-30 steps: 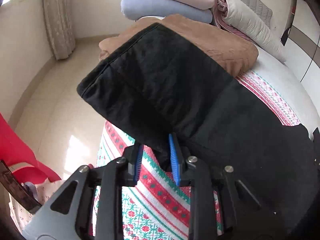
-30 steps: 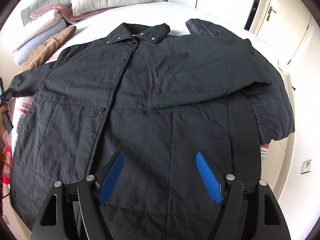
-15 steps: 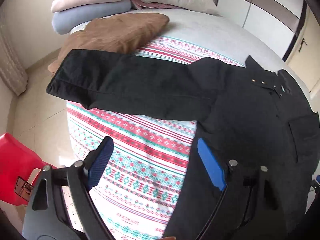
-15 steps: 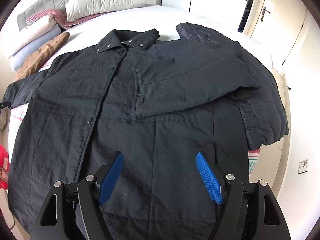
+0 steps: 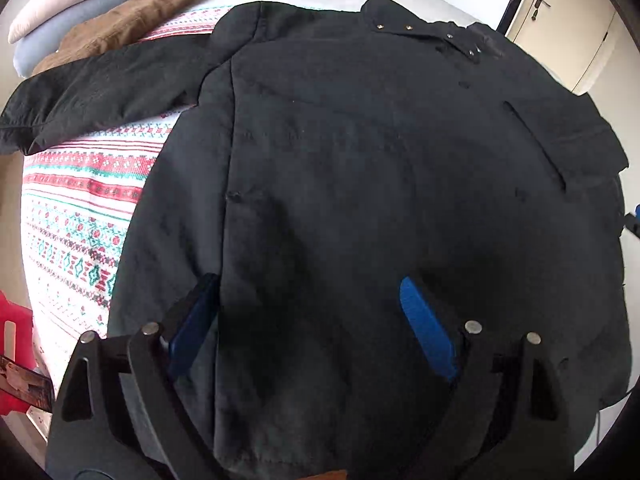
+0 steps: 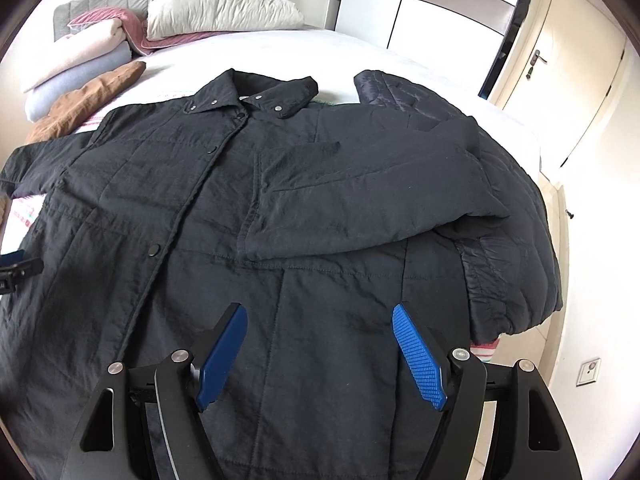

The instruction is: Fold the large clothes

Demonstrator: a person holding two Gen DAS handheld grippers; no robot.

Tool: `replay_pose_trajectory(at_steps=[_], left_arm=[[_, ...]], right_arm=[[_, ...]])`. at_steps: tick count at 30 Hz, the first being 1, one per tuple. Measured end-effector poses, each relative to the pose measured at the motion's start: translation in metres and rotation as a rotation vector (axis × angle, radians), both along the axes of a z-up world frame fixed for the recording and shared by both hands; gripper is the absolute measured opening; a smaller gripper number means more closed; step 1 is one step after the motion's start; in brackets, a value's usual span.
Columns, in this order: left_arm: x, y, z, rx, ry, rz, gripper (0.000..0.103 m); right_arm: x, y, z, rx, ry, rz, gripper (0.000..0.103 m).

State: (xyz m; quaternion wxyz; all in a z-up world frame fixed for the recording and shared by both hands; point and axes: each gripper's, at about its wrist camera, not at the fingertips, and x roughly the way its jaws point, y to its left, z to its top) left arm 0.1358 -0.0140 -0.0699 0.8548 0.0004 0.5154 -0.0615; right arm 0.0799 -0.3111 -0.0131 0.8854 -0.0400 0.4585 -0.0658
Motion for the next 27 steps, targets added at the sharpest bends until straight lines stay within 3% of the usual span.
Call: replay_pose_trajectory(at_steps=[3,5,9,12,15,18,21,27], left_arm=[[-0.009,-0.009,-0.006,0.063,-0.052,-0.029,0.102],[-0.011,-0.007,-0.012,0.06,-0.056,-0.012,0.103],[-0.011,-0.007,-0.013,0.066,-0.047,-0.025,0.103],[-0.009,-0.006,-0.01,0.059,-0.013,-0.035,0.103],[-0.007,-0.003,-0.007,0.041,0.014,-0.04,0.102],[-0.01,-0.001,-0.003,0.003,0.021,-0.05,0.102],[-0.013,0.001,0.003,-0.031,0.021,-0.063,0.102],[-0.012,0.007,0.017,-0.212,0.047,-0.084,0.102]], right_arm=[[0.007,0.0,-0.007,-0.097,-0.024,0.023,0.077],[0.017,0.003,-0.015,-0.182,-0.028,0.049,0.077],[0.039,0.032,-0.044,-0.505,-0.019,0.189,0.077],[0.056,0.058,-0.081,-0.769,0.042,0.315,0.077],[0.072,0.072,-0.102,-0.894,0.035,0.363,0.075],[0.093,0.069,-0.094,-0.85,-0.004,0.327,0.07],[0.11,0.054,-0.071,-0.729,-0.002,0.266,0.016],[0.108,-0.017,0.046,-0.51,-0.189,0.019,0.009]])
